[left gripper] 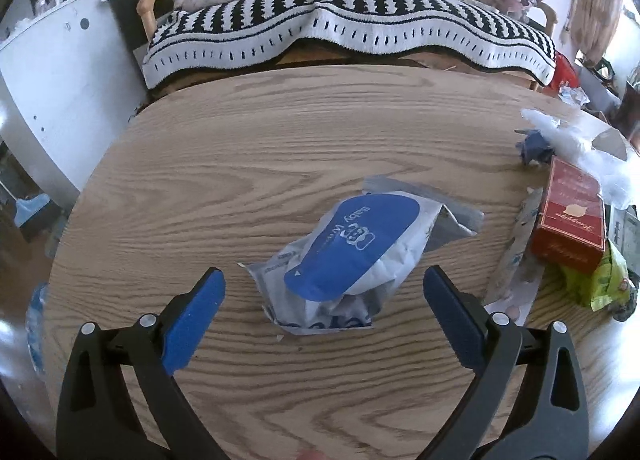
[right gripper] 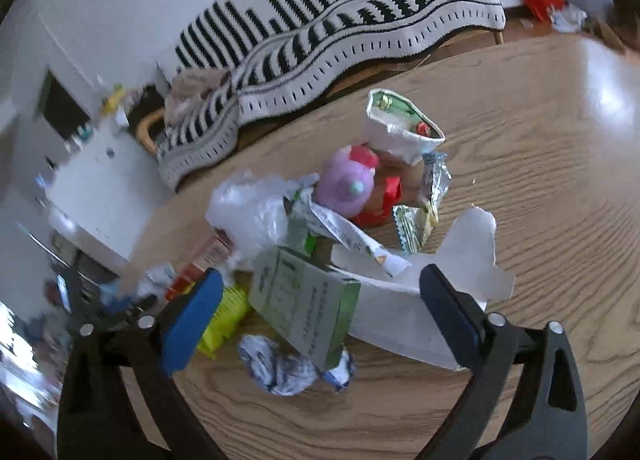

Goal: Collect trash
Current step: 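Grasp the blue-and-white wrapper with the left tool while the right tool grasps the white paper box, then carry both held items to the black bin and open both tools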

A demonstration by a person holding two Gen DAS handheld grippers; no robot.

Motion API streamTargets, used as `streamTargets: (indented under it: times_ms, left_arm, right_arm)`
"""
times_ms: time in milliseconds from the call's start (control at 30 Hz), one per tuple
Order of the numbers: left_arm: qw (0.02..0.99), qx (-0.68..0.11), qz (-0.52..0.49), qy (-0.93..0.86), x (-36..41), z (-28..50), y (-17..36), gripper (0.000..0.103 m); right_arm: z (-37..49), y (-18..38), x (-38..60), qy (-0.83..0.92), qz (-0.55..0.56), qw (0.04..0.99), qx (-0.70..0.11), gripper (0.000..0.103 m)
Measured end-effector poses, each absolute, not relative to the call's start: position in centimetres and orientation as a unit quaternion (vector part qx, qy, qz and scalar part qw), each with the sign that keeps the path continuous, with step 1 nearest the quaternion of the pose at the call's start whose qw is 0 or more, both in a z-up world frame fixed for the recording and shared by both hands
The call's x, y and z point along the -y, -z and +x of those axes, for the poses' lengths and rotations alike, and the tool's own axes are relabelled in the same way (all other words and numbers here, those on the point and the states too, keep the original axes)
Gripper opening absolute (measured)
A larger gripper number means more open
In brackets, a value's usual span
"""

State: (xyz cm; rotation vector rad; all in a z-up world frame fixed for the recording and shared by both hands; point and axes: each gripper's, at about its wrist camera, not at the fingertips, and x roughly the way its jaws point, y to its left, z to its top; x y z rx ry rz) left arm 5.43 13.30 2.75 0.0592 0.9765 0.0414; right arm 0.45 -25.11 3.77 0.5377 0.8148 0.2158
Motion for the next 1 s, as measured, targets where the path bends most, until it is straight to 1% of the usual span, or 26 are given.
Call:
streamTargets:
  times_ms: [67, 133, 200, 233, 300, 333, 367, 400, 433, 500, 633, 767, 900, 1000]
  left_arm:
    - [0.882, -0.47, 0.041, -0.022, -12.9, 5.5, -2.7, 0.091]
    - [0.881, -0.47, 0.046, -0.02, -12.6, 5.6, -2.6, 0.082]
    - [0.881, -0.471, 0.044, -0.02, -12.6, 5.6, -2.6, 0.081]
    - [0.881, -0.47, 0.043, -0.019, -12.6, 5.7, -2.6, 0.079]
    - [0.882, -0.469, 0.044, -0.018, -12.5, 5.7, -2.6, 0.077]
    - [0.882, -0.469, 0.045, -0.017, -12.6, 5.7, -2.5, 0.071]
    - [0.882, -0.469, 0.046, -0.013, -12.5, 5.7, -2.5, 0.068]
    - [0.883, -0.467, 0.045, -0.006, -12.4, 5.8, -2.6, 0.062]
    - [0.885, -0.464, 0.041, 0.001, -12.3, 5.5, -2.7, 0.053]
    - [0.888, -0.459, 0.025, 0.019, -12.2, 5.2, -3.1, 0.046]
    - [0.892, -0.451, 0.018, 0.033, -11.7, 4.5, -4.3, 0.043]
    - [0.893, -0.448, 0.014, 0.036, -11.5, 3.8, -5.1, 0.042]
    - [0.89, -0.453, -0.031, 0.041, -12.8, 3.4, -6.1, 0.042]
    - [0.89, -0.451, -0.046, 0.055, -13.3, 2.8, -6.6, 0.042]
  right_arm:
    - [0.2, -3.9, 25.5, -0.106, 0.271, 0.875, -0.387, 0.091]
    - [0.5, -3.7, 25.4, -0.111, 0.273, 0.871, -0.393, 0.084]
    - [0.3, -3.3, 25.5, -0.126, 0.285, 0.864, -0.396, 0.072]
    - [0.3, -3.2, 25.4, -0.13, 0.285, 0.862, -0.398, 0.07]
    - [0.5, -3.2, 25.0, -0.132, 0.273, 0.863, -0.405, 0.062]
    - [0.5, -3.2, 24.7, -0.134, 0.268, 0.863, -0.408, 0.06]
    - [0.7, -3.1, 24.5, -0.136, 0.265, 0.862, -0.41, 0.05]
    - [0.8, -3.0, 24.1, -0.141, 0.263, 0.86, -0.415, 0.032]
    - [1.0, -2.9, 23.7, -0.148, 0.265, 0.856, -0.418, 0.02]
    - [0.7, -2.8, 23.2, -0.167, 0.277, 0.85, -0.415, 0.013]
    - [-0.3, -4.8, 21.4, -0.178, 0.24, 0.87, -0.393, 0.012]
    - [-1.4, -6.6, 20.7, -0.183, 0.235, 0.882, -0.365, 0.012]
    - [-2.4, -8.0, 20.7, -0.173, 0.23, 0.895, -0.34, 0.012]
    - [-3.1, -8.6, 20.7, -0.162, 0.224, 0.904, -0.326, 0.012]
